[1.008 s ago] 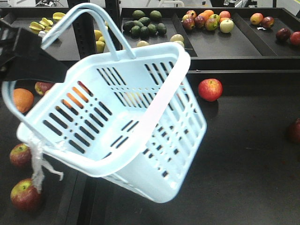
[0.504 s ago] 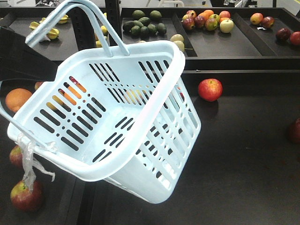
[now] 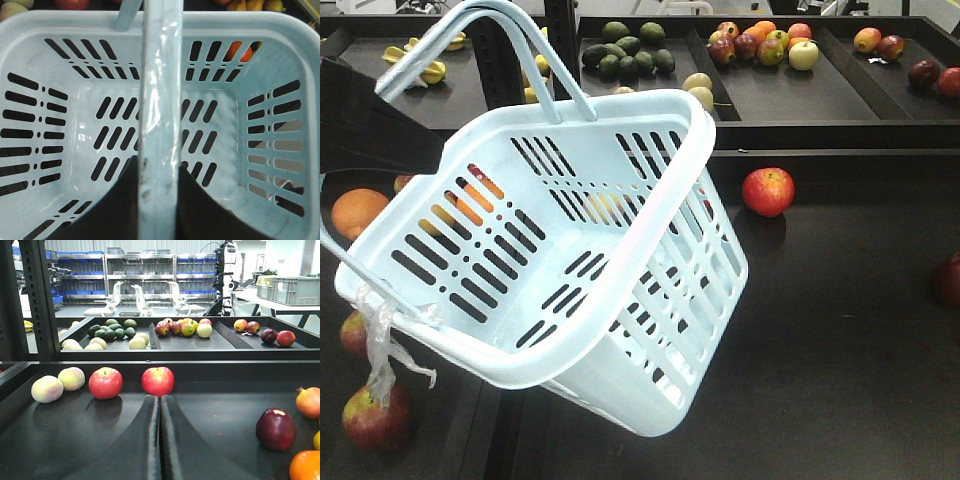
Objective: Pick three apples into basket with both arms
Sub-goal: 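Hold the basket up with the left gripper while the base turns away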
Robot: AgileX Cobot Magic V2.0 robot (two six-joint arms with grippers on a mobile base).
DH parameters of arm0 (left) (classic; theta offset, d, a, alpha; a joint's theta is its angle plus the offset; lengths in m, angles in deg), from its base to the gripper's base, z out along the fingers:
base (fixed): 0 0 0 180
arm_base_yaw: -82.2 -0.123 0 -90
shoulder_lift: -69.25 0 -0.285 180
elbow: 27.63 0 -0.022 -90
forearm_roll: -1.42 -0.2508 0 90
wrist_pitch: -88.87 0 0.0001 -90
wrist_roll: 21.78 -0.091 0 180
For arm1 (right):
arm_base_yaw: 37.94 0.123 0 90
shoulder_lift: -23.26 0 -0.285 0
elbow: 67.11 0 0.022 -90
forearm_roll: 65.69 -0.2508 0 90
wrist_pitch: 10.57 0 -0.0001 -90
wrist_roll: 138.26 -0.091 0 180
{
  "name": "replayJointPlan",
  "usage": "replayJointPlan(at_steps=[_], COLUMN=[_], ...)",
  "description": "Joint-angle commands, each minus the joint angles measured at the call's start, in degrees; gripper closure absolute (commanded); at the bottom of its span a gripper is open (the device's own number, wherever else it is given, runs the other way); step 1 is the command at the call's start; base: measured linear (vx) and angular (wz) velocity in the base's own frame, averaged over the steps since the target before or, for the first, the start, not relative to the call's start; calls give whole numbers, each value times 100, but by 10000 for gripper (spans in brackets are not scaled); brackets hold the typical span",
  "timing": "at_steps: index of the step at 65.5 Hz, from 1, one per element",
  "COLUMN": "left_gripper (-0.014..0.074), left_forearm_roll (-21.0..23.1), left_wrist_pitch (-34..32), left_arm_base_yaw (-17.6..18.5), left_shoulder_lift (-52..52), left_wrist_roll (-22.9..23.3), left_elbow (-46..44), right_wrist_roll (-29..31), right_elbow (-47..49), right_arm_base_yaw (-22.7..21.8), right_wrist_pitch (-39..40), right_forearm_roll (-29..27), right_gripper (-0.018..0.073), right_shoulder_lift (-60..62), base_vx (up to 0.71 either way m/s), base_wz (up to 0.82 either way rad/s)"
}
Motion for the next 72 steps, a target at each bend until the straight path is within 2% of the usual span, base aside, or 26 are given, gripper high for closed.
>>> replayJointPlan(at_steps=[1,37,72], left_gripper=[604,604,604], left_forearm_roll=[278,278,278], left_wrist_pitch=[-262,-262,-262], left_arm_base_yaw=[22,22,22], left_shoulder_lift=[141,141,141], left_wrist_roll=[47,47,47], left_elbow=[-158,-158,-158], right_wrist_roll=[46,46,46], right_elbow=[-86,-86,-86], right_arm_base_yaw=[-40,-40,-40], right_wrist_pitch=[425,425,425], right_forearm_roll=[37,37,37], right_gripper=[564,564,564], right_shoulder_lift=[59,59,59], base_vx=[0,-1,-5], base_wz=[0,5,23])
